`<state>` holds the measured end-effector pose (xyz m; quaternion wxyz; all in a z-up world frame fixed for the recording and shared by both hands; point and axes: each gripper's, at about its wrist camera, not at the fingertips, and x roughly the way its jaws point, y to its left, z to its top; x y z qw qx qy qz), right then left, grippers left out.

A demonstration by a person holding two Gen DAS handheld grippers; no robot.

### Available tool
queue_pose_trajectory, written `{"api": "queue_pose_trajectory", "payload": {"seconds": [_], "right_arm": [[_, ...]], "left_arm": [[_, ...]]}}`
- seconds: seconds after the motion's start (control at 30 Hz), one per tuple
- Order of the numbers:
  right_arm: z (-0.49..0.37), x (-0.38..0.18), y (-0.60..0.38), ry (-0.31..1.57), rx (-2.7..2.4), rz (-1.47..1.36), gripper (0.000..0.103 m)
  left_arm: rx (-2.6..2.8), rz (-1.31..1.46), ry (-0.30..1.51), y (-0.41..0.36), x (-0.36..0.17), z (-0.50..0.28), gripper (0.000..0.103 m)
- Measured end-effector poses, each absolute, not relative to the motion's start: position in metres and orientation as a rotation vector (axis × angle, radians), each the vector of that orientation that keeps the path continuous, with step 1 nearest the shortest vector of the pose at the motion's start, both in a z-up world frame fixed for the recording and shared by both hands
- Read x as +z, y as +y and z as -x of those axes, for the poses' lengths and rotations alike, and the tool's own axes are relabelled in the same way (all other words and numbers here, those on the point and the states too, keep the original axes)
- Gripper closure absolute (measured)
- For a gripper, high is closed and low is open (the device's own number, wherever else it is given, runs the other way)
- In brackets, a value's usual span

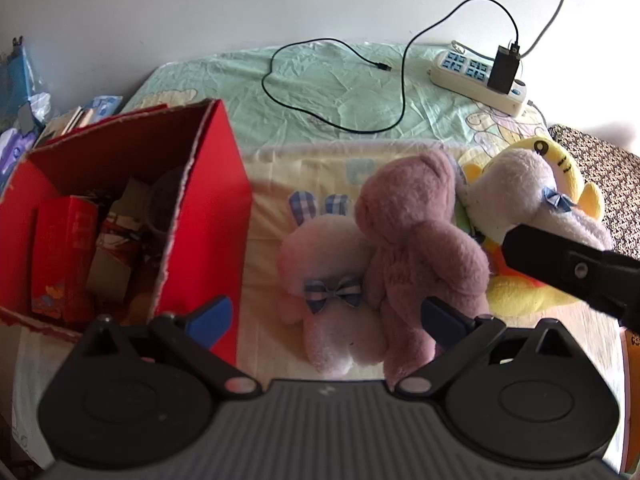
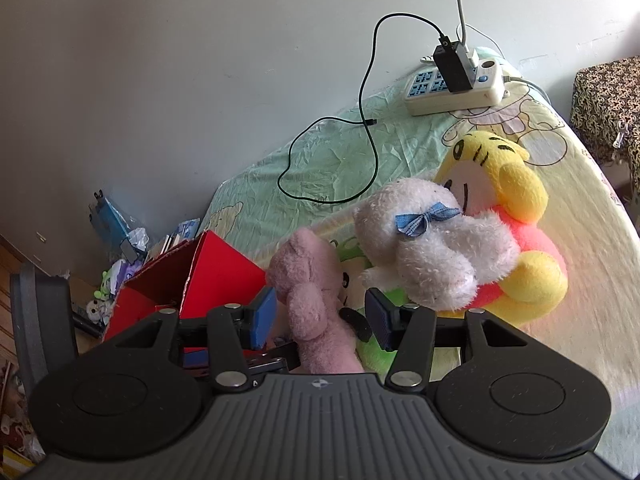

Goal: Organize objects
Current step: 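Grasp the pink teddy bear from the plush pile with the right gripper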

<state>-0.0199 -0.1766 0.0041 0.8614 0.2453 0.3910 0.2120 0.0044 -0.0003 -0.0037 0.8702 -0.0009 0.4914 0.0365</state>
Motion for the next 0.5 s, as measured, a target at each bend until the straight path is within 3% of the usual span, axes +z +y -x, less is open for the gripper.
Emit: {"api": "queue_pose_trajectory", "payload": {"seconds": [0.5], "right_arm": [[-0.009,-0.013,-0.163,0.869,0.523,-0.465,0.048]], "left_arm": [[-0.211,0.146,0.961,0.003,-0.026,-0.002,0.009]]}}
